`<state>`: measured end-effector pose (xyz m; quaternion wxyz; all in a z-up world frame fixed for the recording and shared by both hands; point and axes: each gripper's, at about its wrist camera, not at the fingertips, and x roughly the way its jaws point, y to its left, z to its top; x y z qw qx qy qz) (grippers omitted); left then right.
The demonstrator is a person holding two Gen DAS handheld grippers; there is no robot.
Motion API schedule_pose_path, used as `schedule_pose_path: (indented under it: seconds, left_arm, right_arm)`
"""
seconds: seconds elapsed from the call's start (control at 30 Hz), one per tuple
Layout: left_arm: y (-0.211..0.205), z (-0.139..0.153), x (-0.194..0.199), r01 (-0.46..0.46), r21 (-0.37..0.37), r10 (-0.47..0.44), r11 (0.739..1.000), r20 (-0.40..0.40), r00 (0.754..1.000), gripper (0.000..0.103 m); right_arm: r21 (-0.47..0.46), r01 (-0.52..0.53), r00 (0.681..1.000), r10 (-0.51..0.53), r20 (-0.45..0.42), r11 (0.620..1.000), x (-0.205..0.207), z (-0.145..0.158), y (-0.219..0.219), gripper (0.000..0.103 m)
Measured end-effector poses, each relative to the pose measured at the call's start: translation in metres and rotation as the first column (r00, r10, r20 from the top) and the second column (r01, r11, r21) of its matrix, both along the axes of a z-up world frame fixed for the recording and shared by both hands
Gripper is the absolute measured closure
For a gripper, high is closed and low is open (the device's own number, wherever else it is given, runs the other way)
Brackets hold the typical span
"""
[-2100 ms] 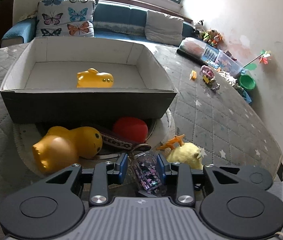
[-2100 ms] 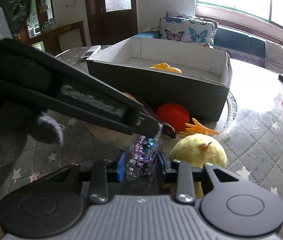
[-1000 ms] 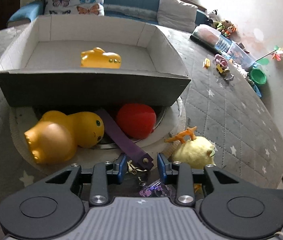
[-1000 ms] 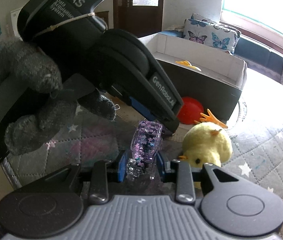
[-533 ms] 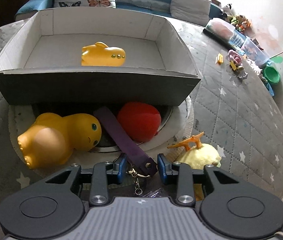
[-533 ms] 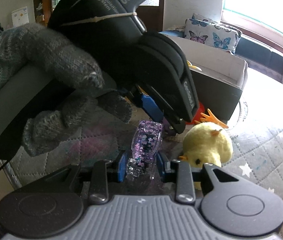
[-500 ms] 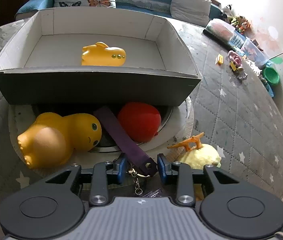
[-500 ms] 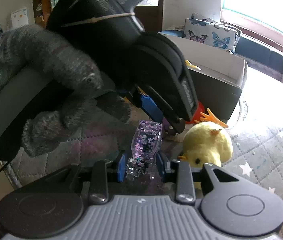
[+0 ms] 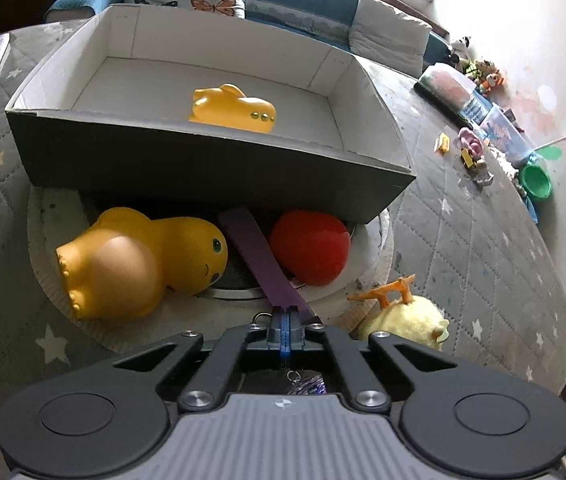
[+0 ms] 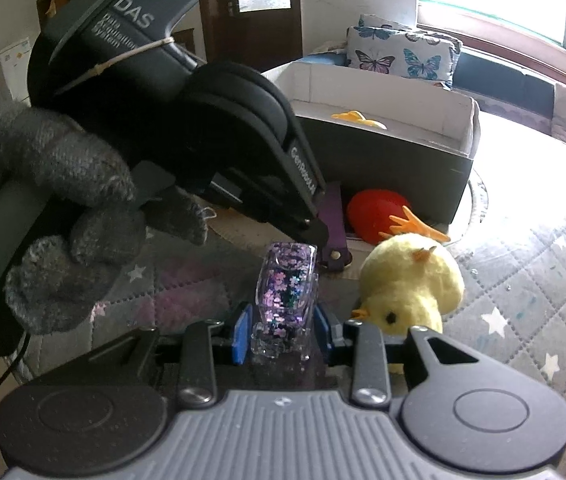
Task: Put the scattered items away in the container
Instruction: 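Lift the purple keychain with the left tool toward the box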
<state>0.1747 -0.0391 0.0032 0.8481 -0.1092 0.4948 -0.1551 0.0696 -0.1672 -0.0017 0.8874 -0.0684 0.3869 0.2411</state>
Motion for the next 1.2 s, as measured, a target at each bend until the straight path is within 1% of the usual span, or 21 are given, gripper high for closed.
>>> schedule_pose_path:
  seconds: [0.2, 0.3, 0.4, 0.47, 0.5, 0.53, 0.7, 0.77, 0.93, 1.03, 1.1, 1.2]
  left_arm:
    - [0.003, 0.012, -0.003, 0.006, -0.027, -0.005, 1.0, 0.036, 0.999, 0.103]
    - [-0.002, 0.012, 0.0, 0.031, -0.02, -0.031, 0.999, 0.02, 0.999, 0.103]
    - [-0.006, 0.01, 0.003, 0.038, -0.014, -0.038, 0.999, -0.002, 0.999, 0.098]
    - [-0.01, 0.009, 0.006, 0.027, 0.0, -0.027, 1.0, -0.017, 0.999, 0.089]
    - [-0.011, 0.009, 0.007, 0.021, 0.005, -0.021, 1.0, -0.022, 1.0, 0.08]
    - [-0.011, 0.009, 0.009, 0.014, 0.014, -0.014, 1.0, -0.022, 1.0, 0.076]
    - [-0.01, 0.008, 0.018, -0.029, 0.053, 0.03, 0.998, -0.027, 0.999, 0.074]
    - [-0.007, 0.005, 0.021, -0.049, 0.057, 0.051, 0.997, -0.034, 0.998, 0.074]
    - [0.001, 0.0, 0.028, -0.104, 0.012, 0.104, 0.995, -0.05, 0.993, 0.074]
    - [0.0, -0.001, 0.031, -0.113, -0.009, 0.112, 0.994, -0.051, 0.992, 0.074]
    - [-0.002, -0.002, 0.033, -0.122, 0.007, 0.122, 0.993, -0.05, 0.991, 0.074]
    - [-0.002, -0.005, 0.036, -0.149, 0.01, 0.15, 0.989, -0.061, 0.987, 0.074]
  right_arm:
    - [0.001, 0.011, 1.0, -0.011, -0.009, 1.0, 0.003, -0.001, 0.001, 0.071]
    - [0.002, 0.009, 1.0, -0.009, -0.01, 1.0, 0.003, -0.001, 0.0, 0.071]
    - [0.003, 0.007, 1.0, -0.007, -0.01, 1.0, 0.003, -0.001, 0.0, 0.07]
    - [0.003, 0.006, 1.0, -0.006, -0.009, 1.0, 0.003, -0.002, -0.001, 0.07]
    - [0.004, 0.005, 1.0, -0.005, -0.009, 1.0, 0.003, -0.002, -0.001, 0.07]
    - [0.005, 0.003, 1.0, -0.003, -0.009, 1.0, 0.004, -0.002, -0.001, 0.07]
    - [0.02, 0.007, 1.0, -0.007, -0.013, 1.0, 0.008, -0.003, -0.003, 0.069]
    - [0.029, 0.014, 1.0, -0.013, -0.013, 0.999, 0.01, -0.002, -0.004, 0.069]
    - [0.039, 0.022, 1.0, -0.021, -0.01, 0.999, 0.014, -0.002, -0.004, 0.069]
    - [0.027, 0.019, 1.0, -0.019, -0.006, 0.999, 0.013, -0.003, -0.003, 0.07]
    - [0.025, 0.018, 1.0, -0.018, -0.006, 1.0, 0.012, -0.003, -0.004, 0.07]
    - [0.028, 0.017, 1.0, -0.016, -0.009, 0.999, 0.012, -0.002, -0.006, 0.071]
